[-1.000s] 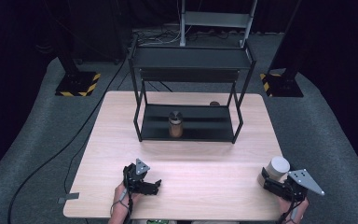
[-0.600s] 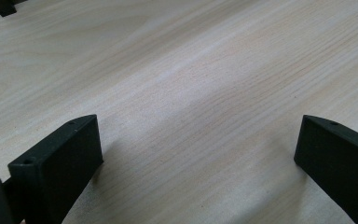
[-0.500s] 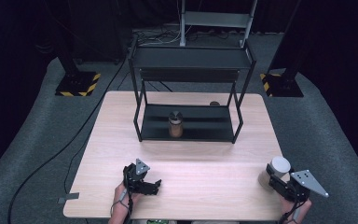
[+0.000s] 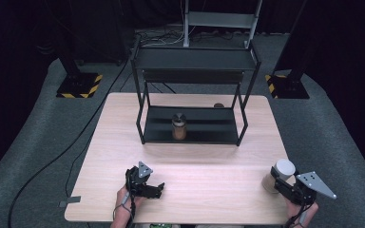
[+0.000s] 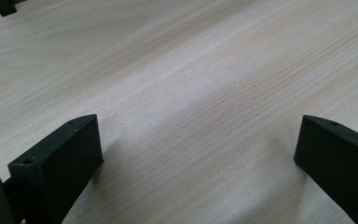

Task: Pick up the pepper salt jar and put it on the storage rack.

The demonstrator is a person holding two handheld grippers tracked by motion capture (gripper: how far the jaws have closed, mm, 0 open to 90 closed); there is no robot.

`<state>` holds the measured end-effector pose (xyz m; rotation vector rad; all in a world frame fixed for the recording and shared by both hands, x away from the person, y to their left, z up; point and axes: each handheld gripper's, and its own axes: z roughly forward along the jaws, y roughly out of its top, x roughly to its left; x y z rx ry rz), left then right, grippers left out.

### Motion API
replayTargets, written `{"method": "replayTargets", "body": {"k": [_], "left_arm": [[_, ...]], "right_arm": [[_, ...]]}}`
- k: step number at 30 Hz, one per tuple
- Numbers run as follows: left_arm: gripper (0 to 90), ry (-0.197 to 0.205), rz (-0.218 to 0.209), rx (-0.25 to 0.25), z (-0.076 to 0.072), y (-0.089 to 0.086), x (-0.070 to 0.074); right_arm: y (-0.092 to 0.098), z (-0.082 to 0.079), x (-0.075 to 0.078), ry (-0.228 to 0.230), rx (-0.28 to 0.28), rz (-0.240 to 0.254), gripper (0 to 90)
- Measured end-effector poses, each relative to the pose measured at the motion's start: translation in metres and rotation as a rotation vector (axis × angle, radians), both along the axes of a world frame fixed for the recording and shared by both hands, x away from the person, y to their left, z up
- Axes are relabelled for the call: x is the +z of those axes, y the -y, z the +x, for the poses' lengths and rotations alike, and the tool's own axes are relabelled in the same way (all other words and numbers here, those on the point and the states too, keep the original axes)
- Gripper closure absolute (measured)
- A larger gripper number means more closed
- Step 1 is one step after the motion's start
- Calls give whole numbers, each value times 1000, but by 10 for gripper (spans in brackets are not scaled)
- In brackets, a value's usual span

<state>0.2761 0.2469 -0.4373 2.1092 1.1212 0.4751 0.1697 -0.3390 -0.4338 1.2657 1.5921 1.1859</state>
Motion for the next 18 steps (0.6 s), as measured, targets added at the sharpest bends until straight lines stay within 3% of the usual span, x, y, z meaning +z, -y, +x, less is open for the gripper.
{"method": "replayTargets", "body": {"k": [18], "left_arm": [[5, 0, 0, 0, 0, 0, 0]], "right_arm": [[-7, 10, 35, -27, 96, -16, 334]]}}
